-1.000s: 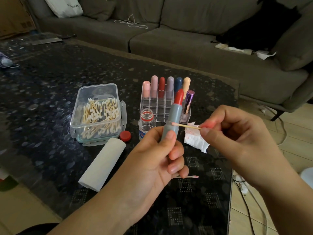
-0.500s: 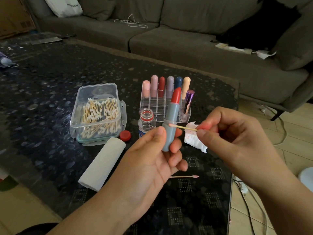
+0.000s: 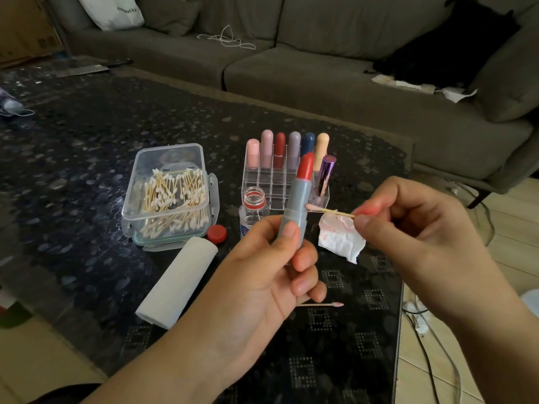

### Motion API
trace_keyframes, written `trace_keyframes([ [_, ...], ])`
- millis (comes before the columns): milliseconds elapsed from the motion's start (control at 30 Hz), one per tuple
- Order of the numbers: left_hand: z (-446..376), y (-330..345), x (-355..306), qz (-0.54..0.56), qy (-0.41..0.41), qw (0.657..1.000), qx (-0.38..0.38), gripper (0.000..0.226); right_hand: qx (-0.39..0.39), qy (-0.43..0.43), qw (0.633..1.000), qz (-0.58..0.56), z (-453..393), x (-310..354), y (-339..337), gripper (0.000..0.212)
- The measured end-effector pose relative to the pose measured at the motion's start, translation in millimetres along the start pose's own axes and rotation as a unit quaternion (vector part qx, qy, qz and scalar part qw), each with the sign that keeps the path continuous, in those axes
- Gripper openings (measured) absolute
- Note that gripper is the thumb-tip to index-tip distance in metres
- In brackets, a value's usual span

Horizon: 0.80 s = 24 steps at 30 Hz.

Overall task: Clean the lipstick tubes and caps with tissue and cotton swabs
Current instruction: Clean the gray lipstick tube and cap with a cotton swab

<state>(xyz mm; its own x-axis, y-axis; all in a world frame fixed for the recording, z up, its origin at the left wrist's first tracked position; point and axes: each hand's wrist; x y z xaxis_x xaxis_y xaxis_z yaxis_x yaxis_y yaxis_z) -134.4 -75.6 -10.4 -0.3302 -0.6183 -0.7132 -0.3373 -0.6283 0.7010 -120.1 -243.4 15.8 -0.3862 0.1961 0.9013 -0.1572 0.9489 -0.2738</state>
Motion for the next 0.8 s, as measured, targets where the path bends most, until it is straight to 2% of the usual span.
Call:
trace_keyframes([
  [167, -1.5, -1.9, 2.3, -0.002, 0.008, 1.0, 0.009, 0.026, 0.041, -0.002, 0.999, 0.01, 1.7, 1.8, 2.5, 0.012],
  [267, -1.5, -2.7, 1.7, -0.001, 0.005, 1.0, 0.016, 0.031, 0.015, -0.001, 1.0, 0.005, 0.5, 1.7, -0.4, 0.01],
  [333, -1.3, -2.1, 0.4, 0.013, 0.001, 1.0, 0.017, 0.033, 0.004, 0.0, 1.0, 0.007, 0.4, -0.1, -0.5, 0.009],
  [533, -2.1, -2.8, 1.7, 0.039, -0.018, 0.999, 0.013, 0.033, 0.048, -0.005, 0.999, 0.006, 1.1, 0.4, 2.2, 0.014],
  [667, 0.0, 1.1, -1.0, 0.013, -0.003, 1.0, -0.006, 0.02, 0.012, -0.006, 1.0, 0.006, 0.6, -1.5, -0.4, 0.013],
  [800, 0.6, 0.5, -1.1, 0.009, -0.002, 1.0, 0.003, 0.014, 0.042, -0.004, 0.999, 0.002, 1.3, -1.1, 2.6, 0.014],
])
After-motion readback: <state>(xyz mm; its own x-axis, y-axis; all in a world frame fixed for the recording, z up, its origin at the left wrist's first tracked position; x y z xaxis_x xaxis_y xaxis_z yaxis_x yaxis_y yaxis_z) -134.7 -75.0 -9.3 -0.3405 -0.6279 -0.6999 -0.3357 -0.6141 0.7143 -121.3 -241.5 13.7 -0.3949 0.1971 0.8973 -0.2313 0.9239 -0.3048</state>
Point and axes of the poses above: each hand's wrist, its own z-axis away from the middle knuckle, its own y-axis out of the palm, x = y × z, and after that the axes turned 7 degrees about x, right-handed
